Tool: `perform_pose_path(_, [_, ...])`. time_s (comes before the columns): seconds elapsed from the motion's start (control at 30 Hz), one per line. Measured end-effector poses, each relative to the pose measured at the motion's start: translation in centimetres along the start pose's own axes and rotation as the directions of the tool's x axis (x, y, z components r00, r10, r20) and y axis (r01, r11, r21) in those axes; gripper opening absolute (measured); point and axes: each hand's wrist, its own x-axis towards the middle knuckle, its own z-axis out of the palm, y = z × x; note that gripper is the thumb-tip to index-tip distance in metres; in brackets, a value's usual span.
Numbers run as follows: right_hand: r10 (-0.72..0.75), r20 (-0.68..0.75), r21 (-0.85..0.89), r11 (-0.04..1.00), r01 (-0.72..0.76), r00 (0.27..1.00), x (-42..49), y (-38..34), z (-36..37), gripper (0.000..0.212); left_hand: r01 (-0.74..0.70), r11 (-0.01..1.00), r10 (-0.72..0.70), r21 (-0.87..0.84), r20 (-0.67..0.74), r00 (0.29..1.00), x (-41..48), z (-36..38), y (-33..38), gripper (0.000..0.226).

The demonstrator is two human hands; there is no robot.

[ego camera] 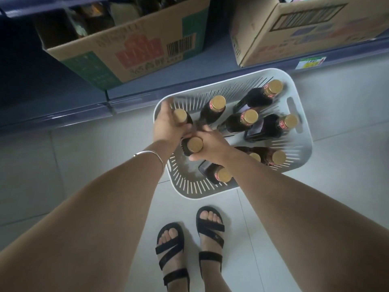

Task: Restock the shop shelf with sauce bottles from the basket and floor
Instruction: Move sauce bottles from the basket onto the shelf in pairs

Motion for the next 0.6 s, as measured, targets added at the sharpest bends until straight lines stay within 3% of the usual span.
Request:
perform_pose_path(0.07, [-0.003,0.014,0.028,1.000,0.002,1.000,0.4,0.2,0.2,0.067,0.035,0.997,-0.036,-0.061,-0.007,0.999,0.3,0.6,-0.1,0.066])
perform_pose_path(0.23, [0.039,0.029,0.229,0.972,-0.045,0.999,1.1,0.9,0.7,0.062,0.111,0.994,-0.110,-0.012,0.059,0.992,1.1,2.0,-0.8,0.051])
perform_pose_path(0.47, [0.223,-0.152,0.548,0.830,-0.106,0.963,-1.7,-0.1,-2.4,0.029,0.159,0.987,-0.158,0.000,-0.110,0.981,-0.6,0.4,2.3,0.047])
perform_pose_path(0.6, [0.289,-0.140,0.629,0.765,-0.141,0.947,-4.1,-1.7,-5.9,0.031,0.160,0.986,-0.151,0.048,-0.151,0.977,-2.4,-2.0,6.3,0.039])
